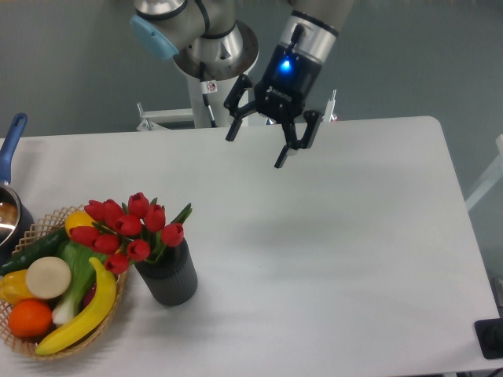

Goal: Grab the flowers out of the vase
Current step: 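Move the open right gripper toward the red tulips in the black vase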

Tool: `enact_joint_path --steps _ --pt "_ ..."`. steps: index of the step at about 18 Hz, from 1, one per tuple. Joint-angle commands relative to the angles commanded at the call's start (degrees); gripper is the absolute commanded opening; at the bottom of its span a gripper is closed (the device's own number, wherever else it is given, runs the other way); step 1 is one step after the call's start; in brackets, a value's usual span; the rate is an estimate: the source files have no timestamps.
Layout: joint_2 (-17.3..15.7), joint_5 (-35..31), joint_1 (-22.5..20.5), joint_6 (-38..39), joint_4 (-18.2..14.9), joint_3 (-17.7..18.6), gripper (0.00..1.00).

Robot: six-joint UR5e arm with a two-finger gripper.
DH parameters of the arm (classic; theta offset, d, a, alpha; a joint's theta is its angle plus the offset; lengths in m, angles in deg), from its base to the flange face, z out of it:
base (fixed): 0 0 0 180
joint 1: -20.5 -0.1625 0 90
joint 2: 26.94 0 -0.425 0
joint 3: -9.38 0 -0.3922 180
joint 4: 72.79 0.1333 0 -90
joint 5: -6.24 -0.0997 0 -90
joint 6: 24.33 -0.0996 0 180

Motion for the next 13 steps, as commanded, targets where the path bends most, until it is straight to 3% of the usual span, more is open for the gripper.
enact_joint_path --steps 3,10,13 --pt "1.4 0.1 1.7 1.0 2.8 -0.1 1.00" --pt "6.0 0.1 6.5 14.4 13.6 -1.0 1.00" --pt "7.5 -1.6 7.3 15.7 17.2 -1.1 1.00"
